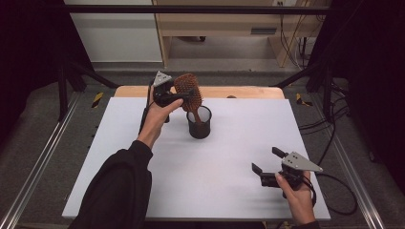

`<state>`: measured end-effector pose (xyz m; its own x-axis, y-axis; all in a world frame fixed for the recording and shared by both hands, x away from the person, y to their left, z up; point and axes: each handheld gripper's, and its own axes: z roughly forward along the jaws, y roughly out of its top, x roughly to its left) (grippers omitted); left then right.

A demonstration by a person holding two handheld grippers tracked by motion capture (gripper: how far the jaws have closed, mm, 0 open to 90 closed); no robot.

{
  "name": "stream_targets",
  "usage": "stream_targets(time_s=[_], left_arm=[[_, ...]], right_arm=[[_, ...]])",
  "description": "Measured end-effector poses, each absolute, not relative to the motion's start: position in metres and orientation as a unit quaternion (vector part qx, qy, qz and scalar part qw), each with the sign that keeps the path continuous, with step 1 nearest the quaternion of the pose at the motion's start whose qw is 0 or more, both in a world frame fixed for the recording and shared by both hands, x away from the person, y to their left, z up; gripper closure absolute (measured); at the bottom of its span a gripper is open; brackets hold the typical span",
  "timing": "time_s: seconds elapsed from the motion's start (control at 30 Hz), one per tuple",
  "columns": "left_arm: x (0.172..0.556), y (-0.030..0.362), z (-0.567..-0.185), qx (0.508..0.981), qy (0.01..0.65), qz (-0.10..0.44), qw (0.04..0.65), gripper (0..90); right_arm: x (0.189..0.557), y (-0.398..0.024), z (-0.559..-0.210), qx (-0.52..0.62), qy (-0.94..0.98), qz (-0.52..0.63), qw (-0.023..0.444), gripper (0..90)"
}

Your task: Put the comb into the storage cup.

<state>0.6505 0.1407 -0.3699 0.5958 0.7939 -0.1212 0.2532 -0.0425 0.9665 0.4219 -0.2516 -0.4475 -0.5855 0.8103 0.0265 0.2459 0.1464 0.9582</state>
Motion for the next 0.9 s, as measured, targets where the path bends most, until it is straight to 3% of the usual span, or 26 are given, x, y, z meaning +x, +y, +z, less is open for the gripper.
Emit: stream_targets(time_s=[0.9], left_arm=[[0.6437, 0.1454, -0.3672, 0.674, 0.384, 0.242, 0.583, 2.5]], right_arm=[[0.4219, -0.2513, -0.4475, 0.371, 0.71, 0.537, 0.264, 2.9]])
